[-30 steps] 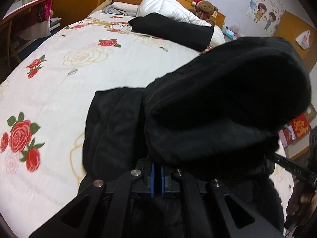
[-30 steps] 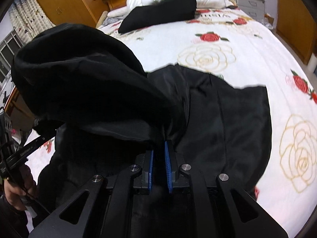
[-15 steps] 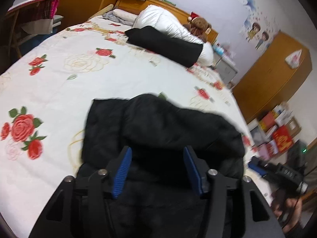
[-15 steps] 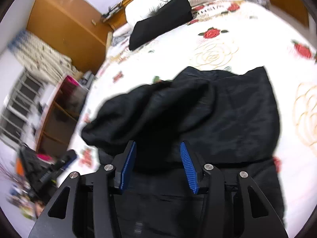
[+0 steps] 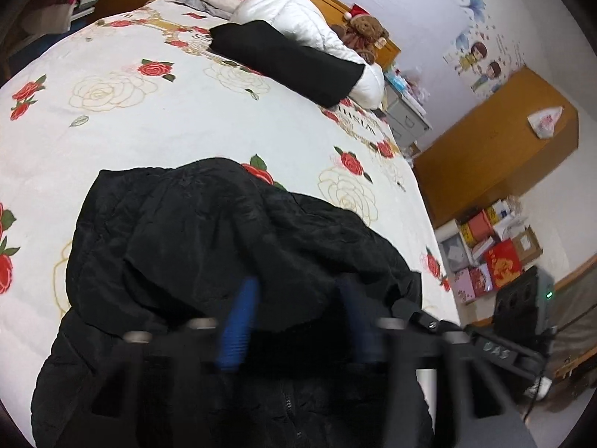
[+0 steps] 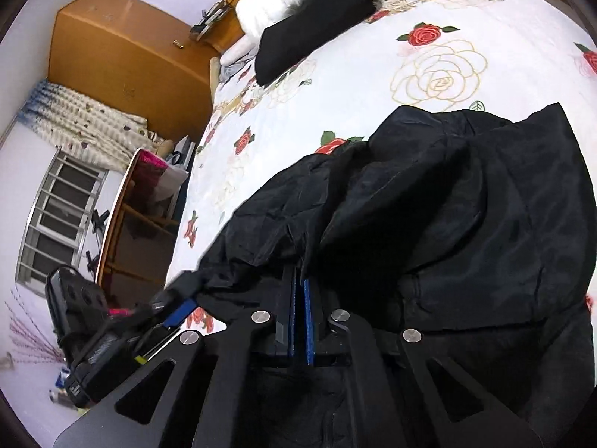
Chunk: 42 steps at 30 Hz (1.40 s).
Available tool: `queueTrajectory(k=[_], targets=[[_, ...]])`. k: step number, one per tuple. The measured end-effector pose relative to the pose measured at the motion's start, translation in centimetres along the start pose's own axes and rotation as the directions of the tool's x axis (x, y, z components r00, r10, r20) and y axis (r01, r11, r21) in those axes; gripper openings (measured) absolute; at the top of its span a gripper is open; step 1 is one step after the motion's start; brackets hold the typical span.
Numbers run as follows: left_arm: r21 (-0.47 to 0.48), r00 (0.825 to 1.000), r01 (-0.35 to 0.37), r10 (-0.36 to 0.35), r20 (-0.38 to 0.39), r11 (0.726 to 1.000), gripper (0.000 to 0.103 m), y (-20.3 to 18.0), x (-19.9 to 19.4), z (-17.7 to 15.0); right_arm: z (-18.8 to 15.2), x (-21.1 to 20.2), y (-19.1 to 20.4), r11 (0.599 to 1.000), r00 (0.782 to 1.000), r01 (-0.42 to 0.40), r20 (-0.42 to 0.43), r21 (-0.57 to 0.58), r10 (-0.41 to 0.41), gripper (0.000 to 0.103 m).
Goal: Fold large clothes
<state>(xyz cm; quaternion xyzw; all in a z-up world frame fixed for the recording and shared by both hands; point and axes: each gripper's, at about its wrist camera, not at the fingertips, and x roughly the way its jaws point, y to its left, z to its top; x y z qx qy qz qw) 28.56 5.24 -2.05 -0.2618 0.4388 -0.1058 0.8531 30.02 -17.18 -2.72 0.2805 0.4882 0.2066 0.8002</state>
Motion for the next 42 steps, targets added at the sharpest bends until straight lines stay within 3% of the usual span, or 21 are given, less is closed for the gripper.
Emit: queueTrajectory(k=[3, 7, 10, 14, 17, 21, 24, 26, 28, 29, 31, 34, 38, 42], targets=[[0.046, 1.0, -0.019, 0.018, 0.018, 0.999, 0.025, -0.1, -1.0, -1.3, -1.1, -0.8, 0.4, 1.0, 1.0, -0.019, 0.015, -0.012, 0.019, 0.001], [0.075, 0.999, -0.022, 0.019, 0.038, 0.997, 0.024, 0.7, -2.9, -4.1, -4.8, -1.4, 0.9, 0.999, 1.0, -0.03, 0.008, -0.035, 0.03, 0.001], [0.05, 0.998, -0.053, 0.055, -0.038, 0.997, 0.022, 2.7, -1.3, -6.8, -7.7, 1.4, -1.3, 0.999, 0.997, 0.048, -0.059, -0.015, -0.049, 0.001], [-0.016, 0.982, -0.097, 0.093, -0.164, 0.995, 0.022, 5.3, 1.7, -9.5, -9.5, 4.9, -4.5, 0.99, 0.983, 0.138, -0.131, 0.034, -0.132, 0.001], [-0.002, 0.987, -0.089, 0.088, -0.137, 0.996, 0.022, 4.3, 0.3, -9.5, -9.2, 5.4, -4.2, 0.987, 0.979, 0.162, -0.126, 0.001, -0.16, 0.001], [0.046, 0.995, -0.096, 0.096, -0.013, 0.994, 0.022, 2.5, -2.7, -7.6, -8.9, 5.9, -4.1, 0.983, 0.975, 0.182, -0.128, -0.026, -0.184, 0.001], [0.092, 0.993, -0.111, 0.107, 0.043, 0.99, 0.022, 1.6, -2.5, -5.9, -9.2, 6.3, -4.7, 0.983, 0.975, 0.182, -0.122, -0.022, -0.183, 0.001], [0.104, 0.989, -0.147, 0.147, 0.006, 0.984, 0.022, 2.7, -0.1, -5.4, -9.1, 6.3, -4.9, 0.983, 0.976, 0.182, -0.117, -0.027, -0.184, 0.001], [0.077, 0.978, -0.184, 0.191, -0.084, 0.98, 0.022, 4.9, 3.3, -6.0, -9.2, 6.4, -4.9, 0.983, 0.976, 0.179, -0.118, -0.027, -0.181, 0.0], [0.056, 0.975, -0.186, 0.192, -0.109, 0.981, 0.023, 5.8, 4.5, -6.7, -9.6, 6.0, -4.8, 0.984, 0.976, 0.177, -0.121, -0.025, -0.178, 0.0], [0.027, 0.985, -0.151, 0.153, -0.084, 0.988, 0.024, 7.0, 4.6, -7.9, -9.7, 5.5, -4.9, 0.987, 0.977, 0.16, -0.138, -0.031, -0.162, 0.003], [0.032, 0.986, -0.15, 0.152, -0.062, 0.988, 0.024, 7.1, 4.2, -8.7, -9.4, 3.4, -4.0, 0.981, 0.978, 0.177, -0.098, -0.079, -0.184, 0.009], [0.051, 0.985, -0.159, 0.162, -0.065, 0.986, 0.024, 7.0, 4.3, -8.8, -7.5, -0.5, -1.1, 0.969, 0.983, 0.185, 0.055, -0.165, -0.178, 0.009], [0.05, 0.985, -0.16, 0.163, -0.061, 0.986, 0.024, 6.6, 4.5, -8.9, -5.1, 0.4, -0.1, 0.945, 0.972, 0.231, 0.105, -0.229, -0.212, 0.009]])
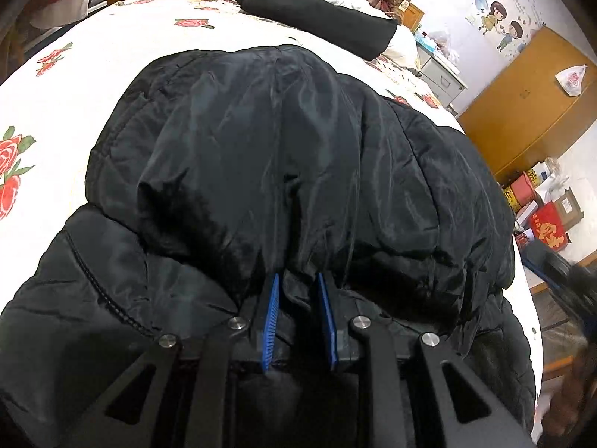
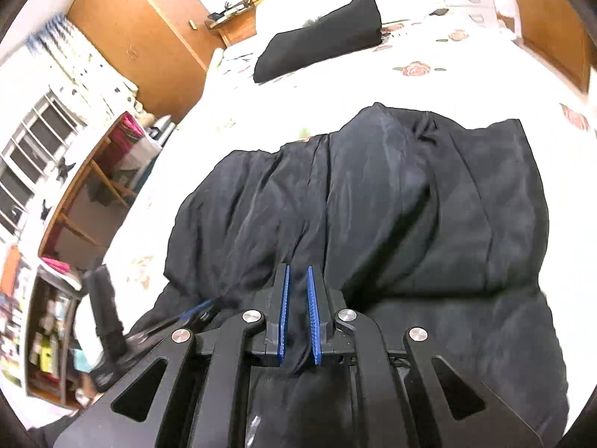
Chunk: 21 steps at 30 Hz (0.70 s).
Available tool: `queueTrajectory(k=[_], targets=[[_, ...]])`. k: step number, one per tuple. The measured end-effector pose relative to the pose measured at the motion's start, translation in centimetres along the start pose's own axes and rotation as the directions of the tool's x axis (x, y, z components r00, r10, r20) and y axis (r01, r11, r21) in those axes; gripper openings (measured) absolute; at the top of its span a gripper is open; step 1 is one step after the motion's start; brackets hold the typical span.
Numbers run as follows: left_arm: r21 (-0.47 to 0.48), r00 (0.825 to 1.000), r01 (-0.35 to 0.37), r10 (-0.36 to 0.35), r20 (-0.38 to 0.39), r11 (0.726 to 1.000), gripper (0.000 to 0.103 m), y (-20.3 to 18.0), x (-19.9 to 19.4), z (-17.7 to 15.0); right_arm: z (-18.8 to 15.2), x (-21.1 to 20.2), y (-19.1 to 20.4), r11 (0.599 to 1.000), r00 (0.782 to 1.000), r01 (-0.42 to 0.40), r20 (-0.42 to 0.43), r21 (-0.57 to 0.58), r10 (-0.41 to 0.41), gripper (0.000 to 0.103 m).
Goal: Fold large clothes
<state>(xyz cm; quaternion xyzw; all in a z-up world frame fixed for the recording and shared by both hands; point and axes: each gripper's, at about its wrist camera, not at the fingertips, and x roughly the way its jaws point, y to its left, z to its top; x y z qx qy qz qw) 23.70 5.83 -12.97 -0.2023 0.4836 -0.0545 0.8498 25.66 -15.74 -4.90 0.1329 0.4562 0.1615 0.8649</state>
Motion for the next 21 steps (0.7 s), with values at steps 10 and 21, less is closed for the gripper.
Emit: queueTrajectory(k=[10, 21], targets=[[0.004, 1.0, 0.005, -0.004, -0.02, 1.0, 0.024, -0.2, 0.4, -0.5, -3.6, 7.3, -6.1, 0.989, 0.976, 0.116, -0.193, 0.089, -0.098, 0.0], [0.046, 0.997, 0.075, -0.075, -0.006, 0.996, 0.027, -0.4, -5.5, -0.8, -1.0, -1.4, -2.3, 0.996, 0.996, 0.091, 0.027, -0.011, -0.091, 0.02]])
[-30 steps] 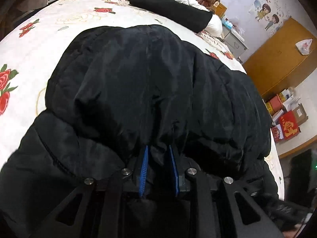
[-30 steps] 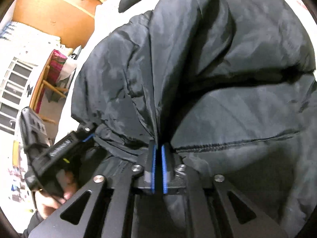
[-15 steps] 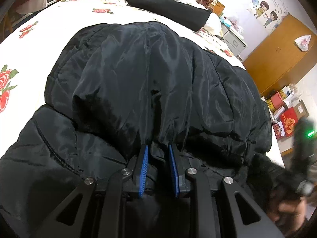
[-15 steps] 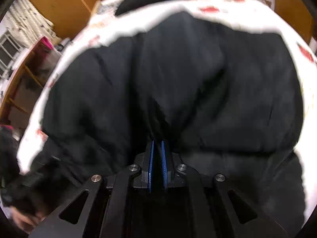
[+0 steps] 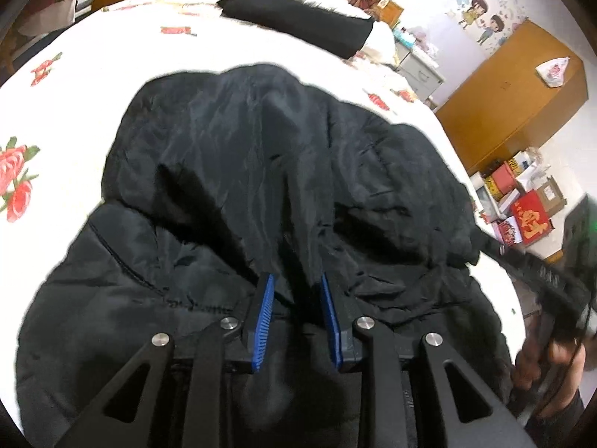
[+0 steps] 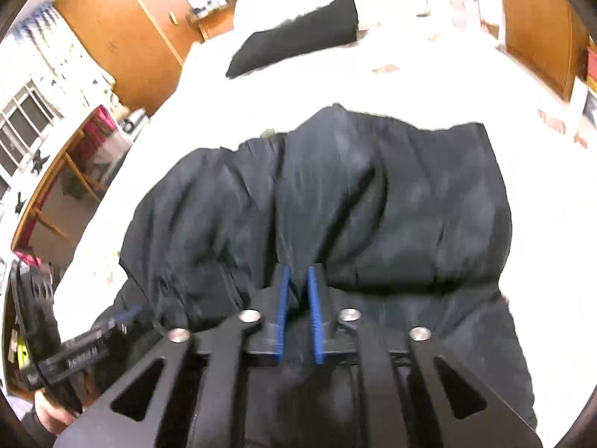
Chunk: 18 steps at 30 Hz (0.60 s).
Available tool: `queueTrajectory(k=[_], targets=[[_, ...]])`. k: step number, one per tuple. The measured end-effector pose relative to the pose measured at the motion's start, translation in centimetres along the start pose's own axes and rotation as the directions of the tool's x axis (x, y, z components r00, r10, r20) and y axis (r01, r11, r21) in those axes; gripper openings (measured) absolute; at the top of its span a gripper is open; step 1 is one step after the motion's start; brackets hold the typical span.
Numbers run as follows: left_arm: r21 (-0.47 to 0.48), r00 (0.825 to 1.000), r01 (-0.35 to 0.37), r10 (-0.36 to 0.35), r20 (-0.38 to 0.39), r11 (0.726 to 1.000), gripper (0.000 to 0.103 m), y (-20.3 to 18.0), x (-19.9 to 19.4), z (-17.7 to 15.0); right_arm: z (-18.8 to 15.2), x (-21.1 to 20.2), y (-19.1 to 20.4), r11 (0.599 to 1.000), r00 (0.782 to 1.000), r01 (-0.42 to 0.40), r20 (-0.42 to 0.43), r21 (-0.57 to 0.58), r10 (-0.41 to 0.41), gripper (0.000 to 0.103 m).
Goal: Fold large clothes
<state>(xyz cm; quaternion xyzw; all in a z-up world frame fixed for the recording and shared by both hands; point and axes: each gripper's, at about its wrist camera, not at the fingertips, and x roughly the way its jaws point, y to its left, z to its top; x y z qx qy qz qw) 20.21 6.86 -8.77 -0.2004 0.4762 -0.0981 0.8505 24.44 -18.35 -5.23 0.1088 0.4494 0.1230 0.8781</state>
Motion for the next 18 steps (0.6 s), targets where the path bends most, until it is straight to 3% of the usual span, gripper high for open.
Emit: queueTrajectory(k=[2, 5, 7, 10, 12, 15, 18], targets=[[0.01, 0.998, 0.003, -0.004, 0.057, 1.0, 0.027, -0.3, -1.5, 1.1, 1.2, 0.2, 0.9, 1.0, 1.0, 0.005, 0.027, -0.022, -0.005, 0.035], [0.021, 0.986, -0.037, 0.033, 0.166, 0.999, 0.027, -0.3, -2.7, 4.3, 3.3, 1.3, 0.9, 0.998, 0.999, 0.028, 0.037, -0.048, -0.026, 0.035], [-0.01, 0.978, -0.079, 0.08, 0.194, 0.997, 0.027, 0.8, -1.8, 6.6, 3.4, 2.1, 0.3, 0.997, 0.998, 0.057, 0.043, -0.055, -0.054, 0.035], [-0.056, 0.979, -0.153, 0.159, 0.129, 0.987, 0.026, 3.4, 2.0, 8.1, 3.5, 4.2, -1.6, 0.992, 0.993, 0.116, 0.002, -0.049, -0.116, 0.035], [-0.048, 0.984, -0.16, 0.163, 0.077, 0.986, 0.021, 4.6, 4.6, 7.2, 2.7, 5.7, -3.4, 0.989, 0.989, 0.139, -0.048, -0.043, -0.141, 0.032], [0.012, 0.979, -0.176, 0.174, 0.106, 0.984, 0.02, 4.9, 5.6, 4.7, 1.2, 6.6, -4.5, 0.984, 0.986, 0.158, -0.042, -0.08, -0.161, 0.032], [-0.005, 0.979, -0.176, 0.175, 0.103, 0.984, 0.02, 4.8, 5.4, 4.4, 1.0, 6.8, -4.8, 0.985, 0.986, 0.159, -0.041, -0.065, -0.162, 0.032]])
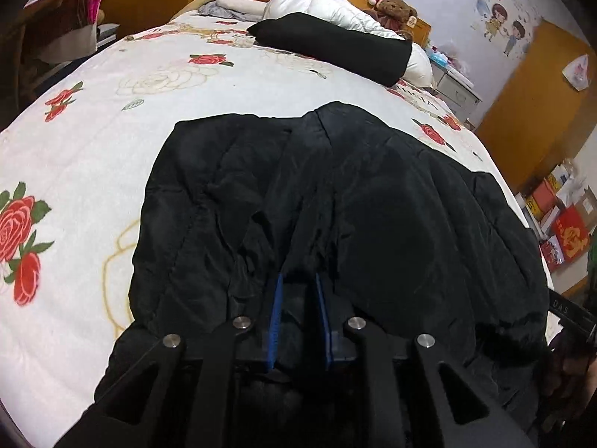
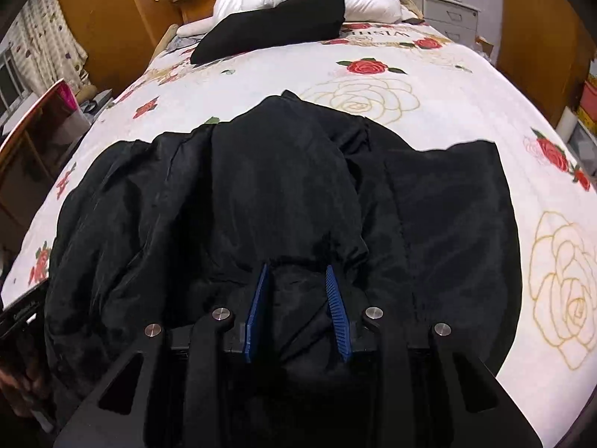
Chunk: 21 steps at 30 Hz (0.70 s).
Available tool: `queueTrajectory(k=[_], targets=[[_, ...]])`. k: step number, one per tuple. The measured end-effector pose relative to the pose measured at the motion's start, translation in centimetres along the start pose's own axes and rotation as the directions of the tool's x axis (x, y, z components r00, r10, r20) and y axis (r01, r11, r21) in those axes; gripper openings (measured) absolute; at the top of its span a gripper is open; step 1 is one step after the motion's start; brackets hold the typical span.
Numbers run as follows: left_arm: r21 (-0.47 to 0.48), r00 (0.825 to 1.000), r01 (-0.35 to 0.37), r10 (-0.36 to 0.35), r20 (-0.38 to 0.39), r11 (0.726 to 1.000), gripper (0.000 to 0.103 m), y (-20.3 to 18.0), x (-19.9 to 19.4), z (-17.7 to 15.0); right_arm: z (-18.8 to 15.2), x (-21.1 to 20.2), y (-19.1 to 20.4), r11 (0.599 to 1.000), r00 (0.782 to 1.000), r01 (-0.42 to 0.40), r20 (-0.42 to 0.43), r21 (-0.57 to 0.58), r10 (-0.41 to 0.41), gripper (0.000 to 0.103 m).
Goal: Fold large clothes
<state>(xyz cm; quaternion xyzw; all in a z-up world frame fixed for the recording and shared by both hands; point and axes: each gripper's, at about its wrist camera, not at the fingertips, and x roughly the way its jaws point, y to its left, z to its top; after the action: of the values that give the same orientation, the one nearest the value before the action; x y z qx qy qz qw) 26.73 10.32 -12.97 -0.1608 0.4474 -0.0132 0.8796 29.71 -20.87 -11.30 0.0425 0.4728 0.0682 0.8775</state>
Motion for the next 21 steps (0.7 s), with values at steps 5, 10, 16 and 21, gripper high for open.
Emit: queueTrajectory(k=[5, 10, 16, 21], targets=[[0.025, 1.0, 0.004, -0.004, 0.015, 1.0, 0.02, -1.7, -3.0, 0.8, 1.5, -4.5, 1.1, 0.999, 0.999, -0.005, 0.038, 0.044, 0.003, 0.032], [0.043, 0.992, 0.118, -0.119, 0.04, 0.992, 0.02, -3.8, -5.5, -1.0, -0.3, -8.8, 5.1, 0.989, 0.984, -0.142, 0.104, -0.039, 0.145, 0.032], [0.032, 0.987, 0.112, -0.107, -0.117, 0.993, 0.018, -4.4, -0.3, -3.2, -3.4, -1.7, 6.3, 0.991, 0.988, -0.115, -0.112, -0.062, 0.108, 0.023], [0.013, 0.985, 0.107, -0.104, -0.139, 0.994, 0.018, -4.2, 1.0, -3.0, -4.3, 0.0, 4.8, 0.991, 0.981, -0.134, -0.14, -0.004, 0.132, 0.019]])
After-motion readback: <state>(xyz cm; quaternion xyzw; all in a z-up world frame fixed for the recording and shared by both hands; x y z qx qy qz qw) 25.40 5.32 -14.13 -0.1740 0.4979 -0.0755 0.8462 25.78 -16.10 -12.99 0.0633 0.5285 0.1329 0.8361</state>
